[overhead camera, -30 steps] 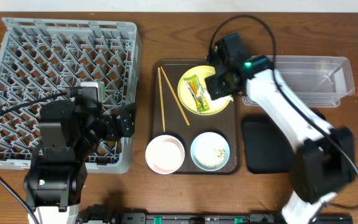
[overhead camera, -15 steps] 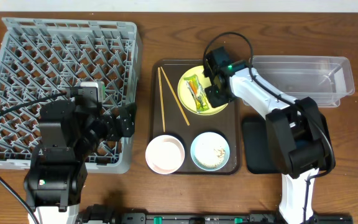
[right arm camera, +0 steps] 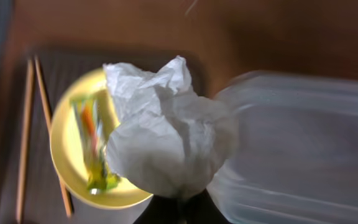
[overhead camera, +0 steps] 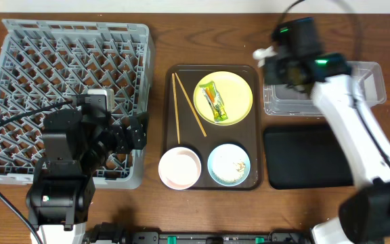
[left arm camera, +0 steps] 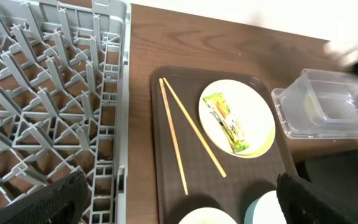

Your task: Sort waste into correct bins and load items into the dishwasher

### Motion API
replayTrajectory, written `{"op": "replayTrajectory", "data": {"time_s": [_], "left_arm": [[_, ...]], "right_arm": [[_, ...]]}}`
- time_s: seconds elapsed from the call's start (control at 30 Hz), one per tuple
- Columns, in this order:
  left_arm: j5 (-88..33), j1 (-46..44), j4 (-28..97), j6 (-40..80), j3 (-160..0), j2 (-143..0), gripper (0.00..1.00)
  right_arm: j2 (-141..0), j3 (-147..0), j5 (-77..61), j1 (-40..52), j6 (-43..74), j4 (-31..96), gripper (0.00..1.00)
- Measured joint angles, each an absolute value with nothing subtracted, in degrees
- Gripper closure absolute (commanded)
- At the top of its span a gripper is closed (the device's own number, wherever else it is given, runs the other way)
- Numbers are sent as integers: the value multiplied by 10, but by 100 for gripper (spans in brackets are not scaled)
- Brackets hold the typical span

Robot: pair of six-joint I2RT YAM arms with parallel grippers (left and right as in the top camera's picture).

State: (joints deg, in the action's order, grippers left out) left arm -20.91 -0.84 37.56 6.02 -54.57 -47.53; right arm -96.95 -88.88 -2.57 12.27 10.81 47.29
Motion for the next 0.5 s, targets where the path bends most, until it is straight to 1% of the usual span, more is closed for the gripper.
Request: {"op": "replayTrajectory", "data": {"time_s": [0.07, 0.2, 0.3, 0.4, 0.47, 0.5], "left_arm": [[-209, -8, 376, 60, -546, -475, 3], [-209, -8, 376, 60, -546, -475, 3], [-209, -8, 376, 60, -546, -475, 3], [-209, -8, 376, 60, -546, -475, 3], [-209, -8, 376, 60, -546, -475, 3], [-209, -8, 375, 60, -546, -475, 3]], "right_arm": [[-951, -894, -18, 90, 121, 484, 99], [-961, -894, 4, 35, 149, 533, 94], [-990, -892, 12, 8, 162, 563, 94], [-1018, -891, 17, -2, 166, 561, 96], [-1031, -890, 16, -1, 169, 550, 80], [-1036, -889, 15, -1, 166, 539, 66]]}}
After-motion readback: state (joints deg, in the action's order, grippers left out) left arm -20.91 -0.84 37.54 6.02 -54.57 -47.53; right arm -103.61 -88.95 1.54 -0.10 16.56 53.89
